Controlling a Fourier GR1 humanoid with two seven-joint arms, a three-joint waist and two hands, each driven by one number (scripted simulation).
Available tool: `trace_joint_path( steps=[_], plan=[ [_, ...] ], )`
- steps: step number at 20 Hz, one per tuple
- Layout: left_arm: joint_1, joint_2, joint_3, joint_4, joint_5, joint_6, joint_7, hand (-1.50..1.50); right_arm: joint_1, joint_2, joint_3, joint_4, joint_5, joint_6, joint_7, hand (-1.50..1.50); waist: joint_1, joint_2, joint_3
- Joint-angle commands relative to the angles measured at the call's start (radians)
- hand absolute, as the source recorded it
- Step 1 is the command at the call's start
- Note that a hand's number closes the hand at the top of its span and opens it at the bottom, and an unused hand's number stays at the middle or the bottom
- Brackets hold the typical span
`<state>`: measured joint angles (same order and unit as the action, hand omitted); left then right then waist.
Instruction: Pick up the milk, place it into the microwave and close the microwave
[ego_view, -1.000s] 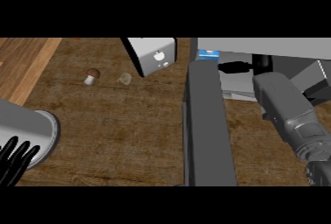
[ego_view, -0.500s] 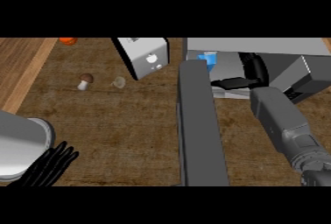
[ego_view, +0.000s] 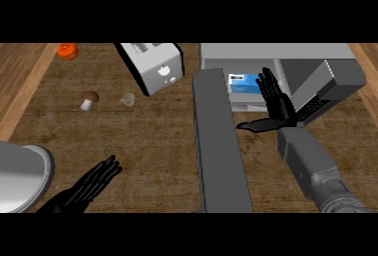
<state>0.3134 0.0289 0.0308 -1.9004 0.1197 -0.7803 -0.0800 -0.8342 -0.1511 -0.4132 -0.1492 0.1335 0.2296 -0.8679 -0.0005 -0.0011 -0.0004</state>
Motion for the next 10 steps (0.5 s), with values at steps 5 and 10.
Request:
trace_joint_path(
  steps=[5,10],
  plan=[
    [-0.089,-0.028,-0.096,0.087,-0.096,0.109,-0.026,1.5,0.265,0.04,0.091,-0.092,0.047,-0.02,-0.078,-1.5,-0.033,-0.011,-0.002],
    [-0.203,-0.029,-0.105,0.183,-0.191,0.14,-0.055,1.5,0.408,0.01,0.107,-0.213,0.027,0.017,-0.082,-1.5,-0.045,-0.011,-0.003]
  ],
)
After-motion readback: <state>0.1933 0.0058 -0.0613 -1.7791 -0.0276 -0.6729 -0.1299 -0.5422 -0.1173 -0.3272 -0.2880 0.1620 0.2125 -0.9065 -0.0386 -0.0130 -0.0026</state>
